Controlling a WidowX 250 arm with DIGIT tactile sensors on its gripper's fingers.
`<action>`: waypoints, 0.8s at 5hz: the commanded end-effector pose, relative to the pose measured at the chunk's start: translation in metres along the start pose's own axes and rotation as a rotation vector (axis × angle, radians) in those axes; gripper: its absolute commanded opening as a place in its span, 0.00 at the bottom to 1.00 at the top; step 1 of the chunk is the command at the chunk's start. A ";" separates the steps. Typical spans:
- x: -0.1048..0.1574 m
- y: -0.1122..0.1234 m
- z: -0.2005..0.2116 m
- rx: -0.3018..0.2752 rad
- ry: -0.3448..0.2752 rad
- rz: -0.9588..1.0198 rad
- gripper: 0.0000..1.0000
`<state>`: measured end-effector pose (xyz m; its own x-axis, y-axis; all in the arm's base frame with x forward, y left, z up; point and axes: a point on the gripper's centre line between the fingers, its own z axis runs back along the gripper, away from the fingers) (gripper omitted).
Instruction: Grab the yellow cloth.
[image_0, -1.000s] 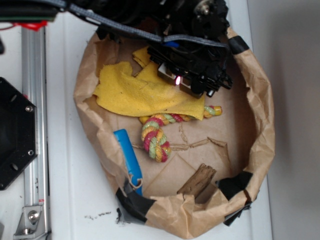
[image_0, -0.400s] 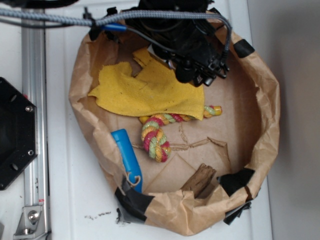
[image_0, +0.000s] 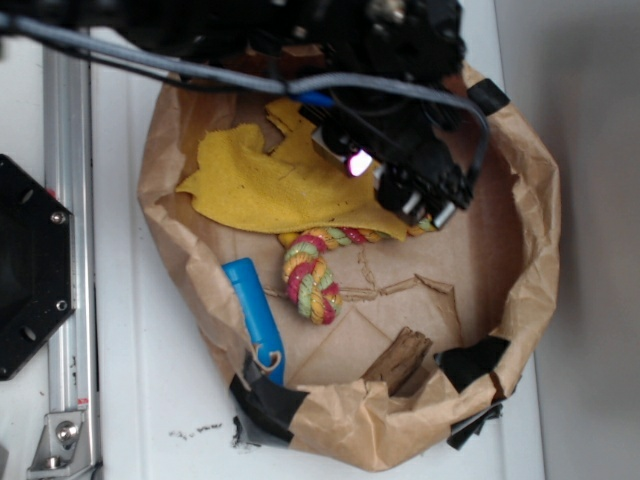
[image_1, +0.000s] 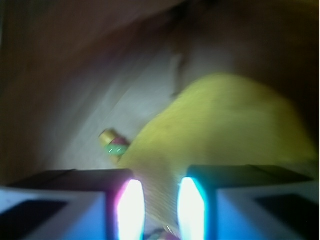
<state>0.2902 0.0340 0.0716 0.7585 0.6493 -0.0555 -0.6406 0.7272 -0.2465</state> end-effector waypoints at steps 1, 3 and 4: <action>-0.007 -0.002 0.016 -0.047 -0.008 -0.377 1.00; 0.000 0.018 -0.002 0.200 -0.066 -0.324 1.00; -0.001 0.022 -0.017 0.225 -0.046 -0.310 1.00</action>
<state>0.2851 0.0364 0.0384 0.9043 0.4269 -0.0021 -0.4269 0.9041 -0.0171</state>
